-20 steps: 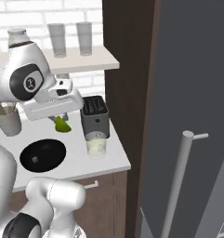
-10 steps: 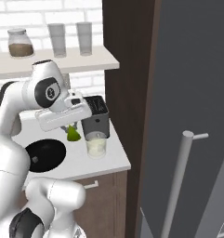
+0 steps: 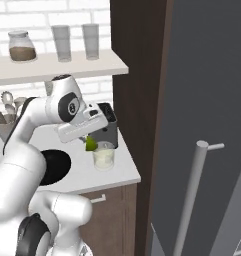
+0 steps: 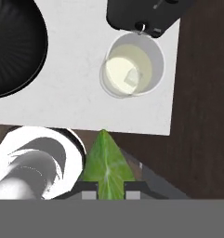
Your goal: Grab a lemon wedge from the fridge and one ice cube from the ice bowl, and put them in the glass of lemonade.
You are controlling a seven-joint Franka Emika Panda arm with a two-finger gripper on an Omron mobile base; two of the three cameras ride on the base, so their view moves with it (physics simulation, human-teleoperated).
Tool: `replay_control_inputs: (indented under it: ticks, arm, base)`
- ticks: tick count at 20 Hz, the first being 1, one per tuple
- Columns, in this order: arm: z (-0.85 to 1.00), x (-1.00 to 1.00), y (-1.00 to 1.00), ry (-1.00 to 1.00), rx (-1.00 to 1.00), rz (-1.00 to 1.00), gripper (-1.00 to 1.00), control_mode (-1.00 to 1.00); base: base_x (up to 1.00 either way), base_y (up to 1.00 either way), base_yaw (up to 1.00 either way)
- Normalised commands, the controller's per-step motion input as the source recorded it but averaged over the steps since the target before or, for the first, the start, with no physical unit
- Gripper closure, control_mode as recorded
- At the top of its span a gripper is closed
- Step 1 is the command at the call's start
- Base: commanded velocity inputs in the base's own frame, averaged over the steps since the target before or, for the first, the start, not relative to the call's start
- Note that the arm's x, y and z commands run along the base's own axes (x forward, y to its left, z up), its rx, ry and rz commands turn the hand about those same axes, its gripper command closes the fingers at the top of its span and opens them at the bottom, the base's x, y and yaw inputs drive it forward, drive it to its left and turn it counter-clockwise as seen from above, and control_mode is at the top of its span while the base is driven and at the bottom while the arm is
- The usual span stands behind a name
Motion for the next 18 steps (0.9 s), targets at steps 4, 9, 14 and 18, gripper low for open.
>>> replay_control_inputs:
  ticks: [4,9,14,18]
  arm:
    - [-0.31,0.51,0.0,0.0,0.0,0.01,1.0,-1.0]
    - [-0.22,0.31,0.0,0.0,0.0,0.0,1.0,-1.0]
    - [-0.21,0.44,0.0,0.0,0.0,0.0,1.0,-1.0]
    - [-0.23,0.44,0.0,0.01,0.0,0.0,1.0,-1.0]
  base:
    - [0.0,0.0,0.0]
    - [0.0,0.0,0.0]
    - [0.0,0.0,0.0]
    - [0.0,0.0,0.0]
